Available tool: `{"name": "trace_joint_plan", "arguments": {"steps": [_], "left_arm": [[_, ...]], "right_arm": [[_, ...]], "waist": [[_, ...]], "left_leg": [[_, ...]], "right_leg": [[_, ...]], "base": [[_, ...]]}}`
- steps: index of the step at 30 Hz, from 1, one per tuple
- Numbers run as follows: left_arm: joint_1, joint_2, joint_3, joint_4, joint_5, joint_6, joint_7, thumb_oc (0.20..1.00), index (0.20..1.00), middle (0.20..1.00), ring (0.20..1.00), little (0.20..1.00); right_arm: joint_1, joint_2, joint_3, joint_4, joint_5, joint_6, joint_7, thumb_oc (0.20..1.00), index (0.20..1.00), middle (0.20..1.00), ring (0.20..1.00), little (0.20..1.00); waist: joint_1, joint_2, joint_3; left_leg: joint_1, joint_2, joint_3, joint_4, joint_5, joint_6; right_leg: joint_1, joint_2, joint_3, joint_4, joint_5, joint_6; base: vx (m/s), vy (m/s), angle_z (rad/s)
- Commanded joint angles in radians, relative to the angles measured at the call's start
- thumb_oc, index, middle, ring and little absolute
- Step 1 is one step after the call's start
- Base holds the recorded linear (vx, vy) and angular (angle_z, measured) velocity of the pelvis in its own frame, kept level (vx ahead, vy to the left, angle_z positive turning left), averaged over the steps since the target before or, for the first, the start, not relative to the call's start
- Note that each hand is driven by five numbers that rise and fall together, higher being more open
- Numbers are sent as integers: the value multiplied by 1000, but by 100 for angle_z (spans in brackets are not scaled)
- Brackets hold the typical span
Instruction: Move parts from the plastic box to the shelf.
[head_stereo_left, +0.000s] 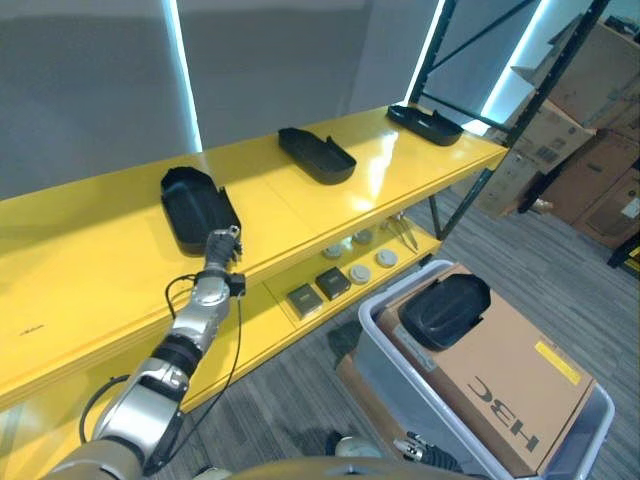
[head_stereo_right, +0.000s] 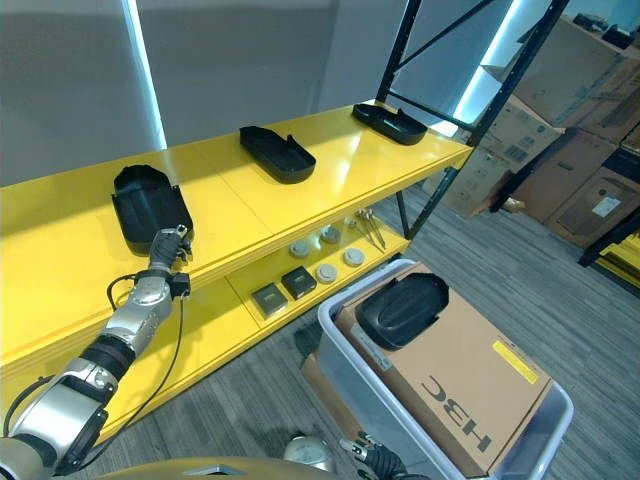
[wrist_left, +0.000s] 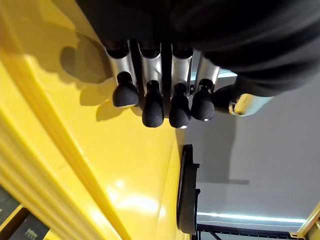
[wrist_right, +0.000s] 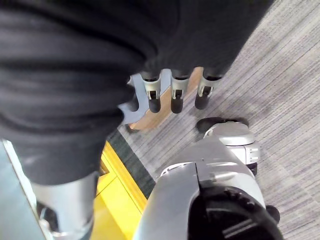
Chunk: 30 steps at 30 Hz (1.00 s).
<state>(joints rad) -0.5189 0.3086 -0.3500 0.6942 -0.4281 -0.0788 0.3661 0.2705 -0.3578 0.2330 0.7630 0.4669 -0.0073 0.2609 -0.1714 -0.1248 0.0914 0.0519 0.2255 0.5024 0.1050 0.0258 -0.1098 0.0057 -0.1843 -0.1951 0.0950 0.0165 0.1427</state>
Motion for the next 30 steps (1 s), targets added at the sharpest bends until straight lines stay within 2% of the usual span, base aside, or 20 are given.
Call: {"name": "trace_joint_plan", "arguments": {"steps": [1, 8, 9, 11, 19, 23, 27, 28, 30], "left_arm": [[-94, 36, 50, 58, 1, -33, 8, 200, 200, 200, 200, 200], [-90, 25, 47, 25, -8, -118, -47, 213, 213, 213, 213, 213], [-83, 23, 46, 2, -9, -130, -61, 492, 492, 492, 492, 492], [-58, 27, 42, -58, -7, -159, -78, 1000, 1000, 1000, 1000, 1000], [136, 106, 71, -484, -41, -139, -172, 1000, 1000, 1000, 1000, 1000], [345, 174, 152, -813, -151, -80, -409, 1000, 1000, 1000, 1000, 1000], [485, 235, 197, -959, -338, -24, -624, 1000, 1000, 1000, 1000, 1000], [491, 239, 200, -963, -360, -13, -650, 1000, 1000, 1000, 1000, 1000], [514, 250, 205, -1005, -423, 19, -741, 1000, 1000, 1000, 1000, 1000]], "right_arm": [[-12, -10, 27, -15, 24, -47, 24, 1000, 1000, 1000, 1000, 1000], [-11, -3, 21, -16, 23, -57, 27, 1000, 1000, 1000, 1000, 1000], [-11, -1, 17, -18, 22, -57, 26, 1000, 1000, 1000, 1000, 1000], [-8, 1, 6, -28, 8, -51, 28, 1000, 1000, 1000, 1000, 1000], [-15, 13, -56, -73, -2, -26, 5, 1000, 1000, 1000, 1000, 1000], [-16, 21, -102, -138, 28, -6, -40, 1000, 1000, 1000, 1000, 1000], [-2, 19, -141, -153, 66, -21, -81, 1000, 1000, 1000, 1000, 1000], [-1, 19, -144, -153, 72, -23, -86, 1000, 1000, 1000, 1000, 1000], [4, 29, -161, -141, 118, -48, -124, 1000, 1000, 1000, 1000, 1000]], "waist": [[1, 33, 38], [5, 35, 36], [9, 36, 35], [16, 38, 37], [72, 56, 49], [130, 68, 67], [164, 82, 82], [166, 82, 79], [171, 88, 85]], "left_leg": [[-24, 91, -90, 95, -51, 1], [-20, 85, -92, 85, -52, 2], [-19, 83, -92, 80, -52, 3], [-15, 79, -92, 72, -50, 4], [-18, 50, -122, 58, -55, 13], [-45, 22, -169, 110, -83, 27], [-71, -13, -203, 182, -128, 56], [-75, -17, -202, 182, -128, 59], [-76, -46, -193, 198, -151, 79]], "right_leg": [[12, -101, 44, -6, 26, 95], [14, -103, 41, -10, 26, 95], [15, -104, 38, -12, 27, 95], [18, -105, 34, -15, 29, 94], [31, -117, 6, -16, 27, 84], [37, -138, -14, -2, 27, 80], [35, -173, -18, 23, 39, 89], [30, -178, -16, 23, 43, 89], [25, -212, -25, 24, 84, 94]], "base": [[0, 0, 0], [-4, 0, 0], [-40, 10, 0], [-52, 31, 0], [-73, 71, 4], [-175, 152, 14], [-171, 189, 20], [-159, 215, 14], [-129, 179, 9]]}}
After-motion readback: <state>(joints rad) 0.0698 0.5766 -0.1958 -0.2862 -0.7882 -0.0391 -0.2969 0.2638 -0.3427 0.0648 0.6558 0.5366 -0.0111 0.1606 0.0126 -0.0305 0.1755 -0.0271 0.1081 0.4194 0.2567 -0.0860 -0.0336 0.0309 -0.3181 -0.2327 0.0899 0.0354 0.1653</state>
